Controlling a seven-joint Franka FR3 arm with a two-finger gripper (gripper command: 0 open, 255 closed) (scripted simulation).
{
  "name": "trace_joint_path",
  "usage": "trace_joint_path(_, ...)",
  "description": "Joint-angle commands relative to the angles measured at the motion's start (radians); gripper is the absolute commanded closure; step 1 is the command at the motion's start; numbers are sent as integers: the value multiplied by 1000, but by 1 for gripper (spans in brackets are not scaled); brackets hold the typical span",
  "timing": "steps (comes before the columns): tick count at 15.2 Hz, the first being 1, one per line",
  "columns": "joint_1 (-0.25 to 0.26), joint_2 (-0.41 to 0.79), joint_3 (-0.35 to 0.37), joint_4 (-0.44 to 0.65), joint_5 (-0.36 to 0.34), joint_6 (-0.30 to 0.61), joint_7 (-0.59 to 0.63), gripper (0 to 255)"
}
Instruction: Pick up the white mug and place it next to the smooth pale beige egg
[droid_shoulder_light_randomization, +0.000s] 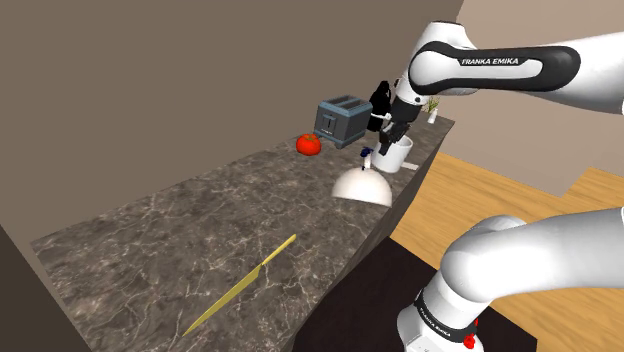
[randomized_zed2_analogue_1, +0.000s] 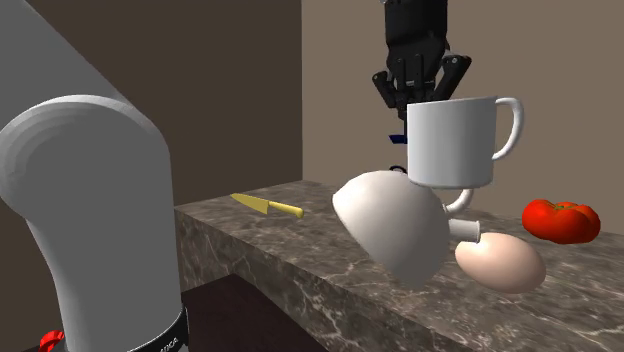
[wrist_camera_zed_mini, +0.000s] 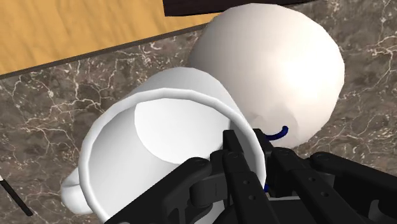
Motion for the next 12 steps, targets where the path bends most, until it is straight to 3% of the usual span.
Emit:
trace_joint_path(1,-17,-1,-36,4,-19,-2,-42,255)
trace_joint_path(12,-24,22,-57,-129,-36,153,-42,255)
